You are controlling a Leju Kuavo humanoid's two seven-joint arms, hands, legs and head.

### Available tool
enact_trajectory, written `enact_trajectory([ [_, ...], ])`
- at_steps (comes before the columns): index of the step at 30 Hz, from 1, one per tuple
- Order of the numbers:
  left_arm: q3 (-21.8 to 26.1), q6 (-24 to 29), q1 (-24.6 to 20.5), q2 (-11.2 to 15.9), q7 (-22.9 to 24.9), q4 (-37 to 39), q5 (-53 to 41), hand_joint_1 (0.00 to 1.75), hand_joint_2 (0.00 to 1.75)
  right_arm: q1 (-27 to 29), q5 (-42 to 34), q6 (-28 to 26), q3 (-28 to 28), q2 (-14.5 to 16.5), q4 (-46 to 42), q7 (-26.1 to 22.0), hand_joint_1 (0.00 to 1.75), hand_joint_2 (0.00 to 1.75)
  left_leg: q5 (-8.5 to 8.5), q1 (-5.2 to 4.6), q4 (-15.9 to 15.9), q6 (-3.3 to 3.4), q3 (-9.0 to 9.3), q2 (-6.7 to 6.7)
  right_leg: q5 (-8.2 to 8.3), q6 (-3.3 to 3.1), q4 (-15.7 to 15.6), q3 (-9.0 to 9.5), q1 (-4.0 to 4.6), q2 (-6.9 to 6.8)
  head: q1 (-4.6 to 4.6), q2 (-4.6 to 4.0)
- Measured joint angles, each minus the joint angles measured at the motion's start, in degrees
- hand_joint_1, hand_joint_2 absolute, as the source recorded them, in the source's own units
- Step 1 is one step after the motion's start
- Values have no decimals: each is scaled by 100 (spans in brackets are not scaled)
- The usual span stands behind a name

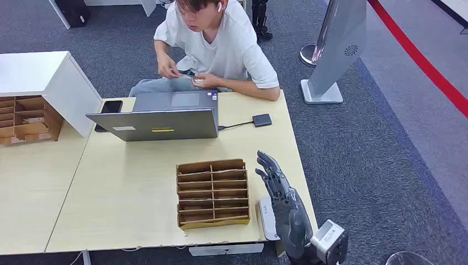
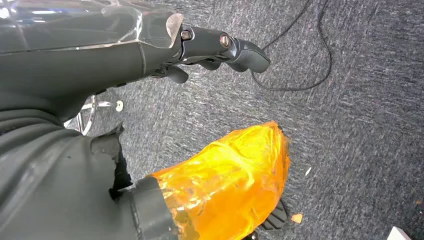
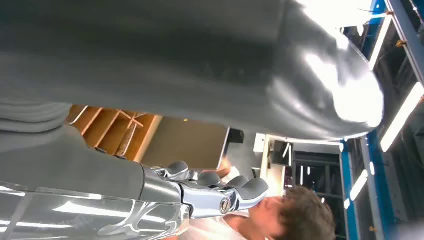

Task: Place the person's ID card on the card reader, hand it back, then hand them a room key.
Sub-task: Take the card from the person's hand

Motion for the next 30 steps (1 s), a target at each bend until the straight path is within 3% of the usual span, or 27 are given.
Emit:
enact_trajectory([
  [19,0,-13,1,0,-4,0,-28,0,0,-3,918,-657,-54,80,443,37,0,0,0,0,0,0,0,0,0,0,0,0,0,0,1,0],
  [25,0,-81,0,0,-2,0,-86,0,0,-19,1850,-885,-85,93,456,196,0,0,0,0,0,0,-1,0,0,0,0,0,0,0,2,0],
  [30,-3,-162,-2,4,4,0,-123,0,0,-205,2636,-823,-167,113,489,627,0,0,0,0,0,0,0,1,1,0,0,0,0,1,1,1],
])
